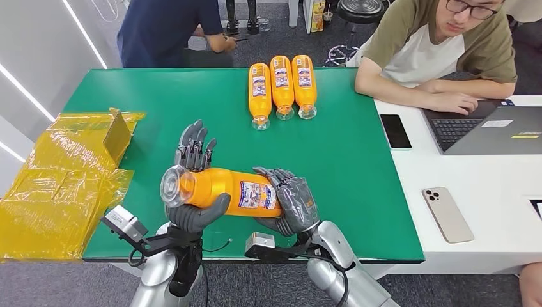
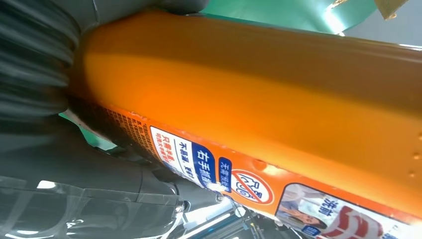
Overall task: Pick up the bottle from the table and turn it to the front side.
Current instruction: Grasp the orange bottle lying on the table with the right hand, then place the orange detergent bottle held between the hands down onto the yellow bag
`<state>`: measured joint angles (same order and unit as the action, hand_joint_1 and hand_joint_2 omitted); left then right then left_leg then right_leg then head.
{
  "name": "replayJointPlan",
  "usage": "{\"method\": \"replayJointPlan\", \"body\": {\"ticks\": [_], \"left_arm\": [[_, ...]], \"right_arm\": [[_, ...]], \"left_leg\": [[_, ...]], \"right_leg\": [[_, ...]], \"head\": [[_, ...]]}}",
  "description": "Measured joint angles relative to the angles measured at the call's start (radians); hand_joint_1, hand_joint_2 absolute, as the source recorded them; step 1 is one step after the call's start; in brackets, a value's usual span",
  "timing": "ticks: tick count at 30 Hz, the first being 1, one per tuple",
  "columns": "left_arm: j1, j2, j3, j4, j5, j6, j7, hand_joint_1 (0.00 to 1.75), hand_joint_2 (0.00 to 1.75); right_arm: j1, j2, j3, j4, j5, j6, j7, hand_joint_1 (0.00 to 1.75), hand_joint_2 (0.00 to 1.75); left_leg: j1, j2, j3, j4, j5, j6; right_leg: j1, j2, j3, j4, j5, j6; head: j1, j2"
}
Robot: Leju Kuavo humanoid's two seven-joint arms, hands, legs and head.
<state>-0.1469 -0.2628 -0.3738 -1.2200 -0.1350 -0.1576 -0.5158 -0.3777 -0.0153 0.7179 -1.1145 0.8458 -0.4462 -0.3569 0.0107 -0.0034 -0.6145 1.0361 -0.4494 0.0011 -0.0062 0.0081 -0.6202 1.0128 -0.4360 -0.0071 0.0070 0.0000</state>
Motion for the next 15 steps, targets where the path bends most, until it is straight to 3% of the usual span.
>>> {"method": "replayJointPlan", "body": {"ticks": [6,7,10,11,15], "left_arm": [[0.003,0.001,0.0,0.0,-0.007,0.0,-0.002,0.0,1.75],[0.004,0.001,0.0,0.0,-0.007,0.0,-0.004,0.3,1.75],[0.008,0.001,0.0,0.0,-0.003,0.001,-0.007,1.61,1.75],[0.009,0.001,0.0,0.0,0.0,0.001,-0.008,1.75,1.75],[0.013,0.001,0.001,0.0,0.011,0.002,-0.013,1.75,1.75]], "right_arm": [[0.0,0.0,0.0,0.0,-0.002,0.019,-0.001,1.75,1.75],[0.0,0.0,0.0,0.0,-0.002,0.024,-0.002,1.75,1.75],[0.0,0.0,0.0,0.0,-0.001,0.034,-0.002,1.75,1.75],[0.0,0.0,0.0,0.0,0.0,0.037,-0.002,1.75,1.75],[0.0,0.0,0.0,0.0,0.002,0.047,0.0,1.73,1.75]], "left_leg": [[0.0,0.0,0.0,0.0,0.0,0.0],[0.0,0.0,0.0,0.0,0.0,0.0],[0.0,0.0,0.0,0.0,0.0,0.0],[0.0,0.0,0.0,0.0,0.0,0.0],[0.0,0.0,0.0,0.0,0.0,0.0]], "right_leg": [[0.0,0.0,0.0,0.0,0.0,0.0],[0.0,0.0,0.0,0.0,0.0,0.0],[0.0,0.0,0.0,0.0,0.0,0.0],[0.0,0.0,0.0,0.0,0.0,0.0],[0.0,0.0,0.0,0.0,0.0,0.0]], "head": [[0.0,0.0],[0.0,0.0],[0.0,0.0],[0.0,0.0],[0.0,0.0]]}}
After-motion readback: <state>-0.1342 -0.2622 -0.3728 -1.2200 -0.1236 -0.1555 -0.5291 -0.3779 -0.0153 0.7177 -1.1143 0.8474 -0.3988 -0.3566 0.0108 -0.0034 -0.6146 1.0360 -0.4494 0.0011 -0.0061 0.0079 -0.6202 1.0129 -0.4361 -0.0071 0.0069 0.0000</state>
